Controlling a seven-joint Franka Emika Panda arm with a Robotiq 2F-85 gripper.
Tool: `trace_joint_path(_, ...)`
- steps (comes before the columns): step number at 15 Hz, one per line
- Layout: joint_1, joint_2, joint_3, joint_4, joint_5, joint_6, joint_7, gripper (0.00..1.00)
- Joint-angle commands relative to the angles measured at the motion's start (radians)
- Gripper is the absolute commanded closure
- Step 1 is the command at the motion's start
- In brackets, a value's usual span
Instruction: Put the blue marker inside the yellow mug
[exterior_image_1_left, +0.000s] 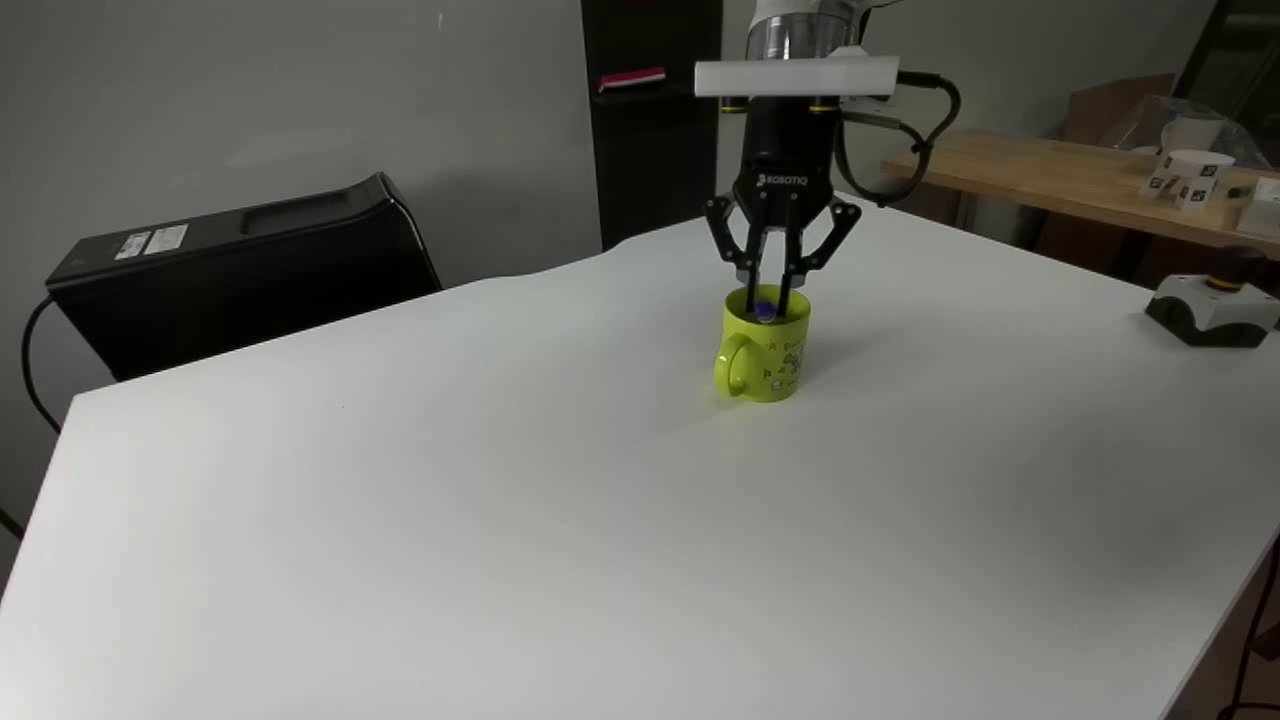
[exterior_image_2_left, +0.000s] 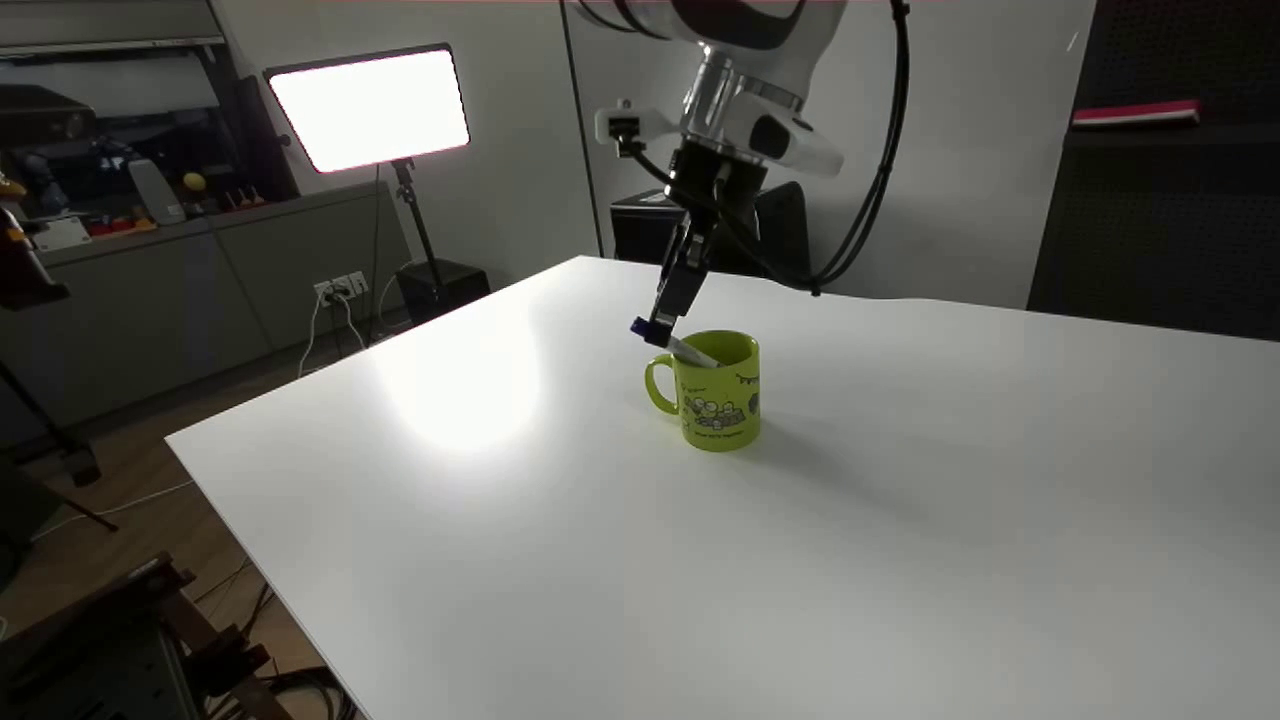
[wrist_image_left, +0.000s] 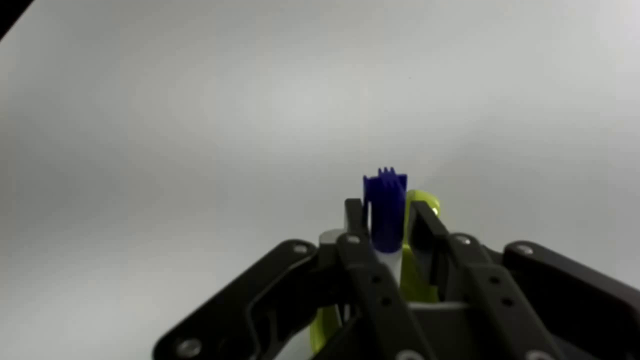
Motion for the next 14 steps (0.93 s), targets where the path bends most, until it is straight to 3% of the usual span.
trace_joint_path(1,0.013,0.005,-0.006,0.037,-0.012,-0.024,0.002,0.4)
trace_joint_path(7,0.1,-0.091,-0.016,-0.005,-0.135,0.024,0.029,0.02)
trace_joint_path(14,0.212,-0.271,0.029,-0.16,-0.396,0.104,-0.076,0.0)
